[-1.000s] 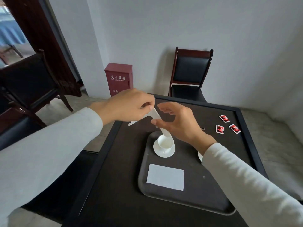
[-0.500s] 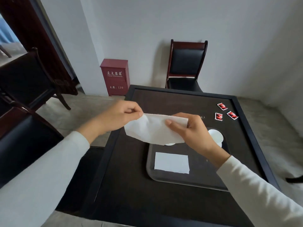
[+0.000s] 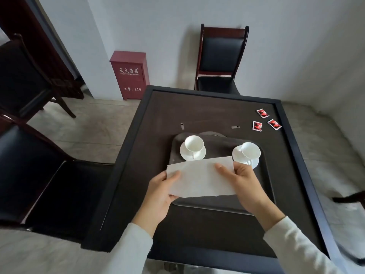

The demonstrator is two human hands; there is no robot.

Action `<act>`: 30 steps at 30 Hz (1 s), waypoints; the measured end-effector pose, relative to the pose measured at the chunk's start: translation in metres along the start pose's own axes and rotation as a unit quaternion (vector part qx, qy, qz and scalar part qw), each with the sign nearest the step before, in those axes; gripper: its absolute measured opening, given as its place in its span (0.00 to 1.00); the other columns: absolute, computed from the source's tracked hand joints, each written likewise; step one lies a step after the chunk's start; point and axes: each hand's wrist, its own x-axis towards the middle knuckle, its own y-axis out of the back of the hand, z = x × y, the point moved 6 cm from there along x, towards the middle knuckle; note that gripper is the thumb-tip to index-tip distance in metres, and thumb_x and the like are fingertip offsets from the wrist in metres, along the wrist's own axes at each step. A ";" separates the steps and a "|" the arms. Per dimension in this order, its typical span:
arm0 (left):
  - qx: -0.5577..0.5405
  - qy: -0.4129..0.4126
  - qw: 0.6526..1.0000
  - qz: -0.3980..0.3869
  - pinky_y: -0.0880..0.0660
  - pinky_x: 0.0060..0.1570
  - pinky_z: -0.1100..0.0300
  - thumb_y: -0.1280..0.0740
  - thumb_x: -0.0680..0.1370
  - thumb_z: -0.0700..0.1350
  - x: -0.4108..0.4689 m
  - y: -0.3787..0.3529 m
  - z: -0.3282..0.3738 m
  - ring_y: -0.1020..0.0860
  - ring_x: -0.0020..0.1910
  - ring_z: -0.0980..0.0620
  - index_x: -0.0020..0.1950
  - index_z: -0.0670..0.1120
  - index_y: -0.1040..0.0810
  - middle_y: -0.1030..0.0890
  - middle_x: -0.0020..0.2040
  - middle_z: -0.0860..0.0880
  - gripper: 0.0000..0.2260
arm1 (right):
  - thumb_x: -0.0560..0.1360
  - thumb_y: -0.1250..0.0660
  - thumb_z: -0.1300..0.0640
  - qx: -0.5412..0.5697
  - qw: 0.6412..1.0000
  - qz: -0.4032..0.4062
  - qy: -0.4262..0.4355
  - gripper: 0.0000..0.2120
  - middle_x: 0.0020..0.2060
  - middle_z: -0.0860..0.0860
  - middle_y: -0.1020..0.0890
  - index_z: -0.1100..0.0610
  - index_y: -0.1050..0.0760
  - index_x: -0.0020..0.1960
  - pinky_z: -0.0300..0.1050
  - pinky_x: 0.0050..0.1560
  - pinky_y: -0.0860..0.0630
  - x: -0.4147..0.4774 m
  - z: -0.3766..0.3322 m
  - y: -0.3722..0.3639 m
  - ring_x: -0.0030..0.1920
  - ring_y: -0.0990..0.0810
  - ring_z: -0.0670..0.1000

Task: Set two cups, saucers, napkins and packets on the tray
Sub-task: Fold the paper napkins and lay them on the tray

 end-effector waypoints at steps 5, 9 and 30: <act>0.081 -0.015 0.994 0.073 0.16 0.47 0.54 0.26 0.77 0.46 0.020 -0.010 -0.016 0.16 0.53 0.51 0.56 0.52 0.16 0.13 0.51 0.52 0.08 | 0.79 0.28 0.52 0.018 0.998 0.046 -0.034 0.07 0.47 0.57 0.13 0.54 0.14 0.51 0.53 0.45 0.19 0.009 0.041 0.032 0.46 0.14 0.57; 0.159 -0.038 0.982 0.096 0.17 0.47 0.57 0.26 0.77 0.47 0.044 -0.016 -0.026 0.15 0.50 0.54 0.52 0.54 0.16 0.13 0.47 0.56 0.05 | 0.78 0.27 0.51 -0.014 0.996 0.068 -0.052 0.06 0.46 0.52 0.12 0.52 0.15 0.50 0.50 0.42 0.18 0.023 0.071 0.053 0.46 0.13 0.55; 0.409 -0.050 0.900 0.143 0.17 0.53 0.48 0.30 0.79 0.39 0.130 0.012 -0.074 0.18 0.52 0.47 0.61 0.46 0.19 0.16 0.54 0.50 0.11 | 0.78 0.30 0.54 -0.193 0.959 0.097 -0.182 0.05 0.43 0.45 0.15 0.46 0.19 0.44 0.38 0.39 0.22 0.088 0.190 0.073 0.45 0.16 0.50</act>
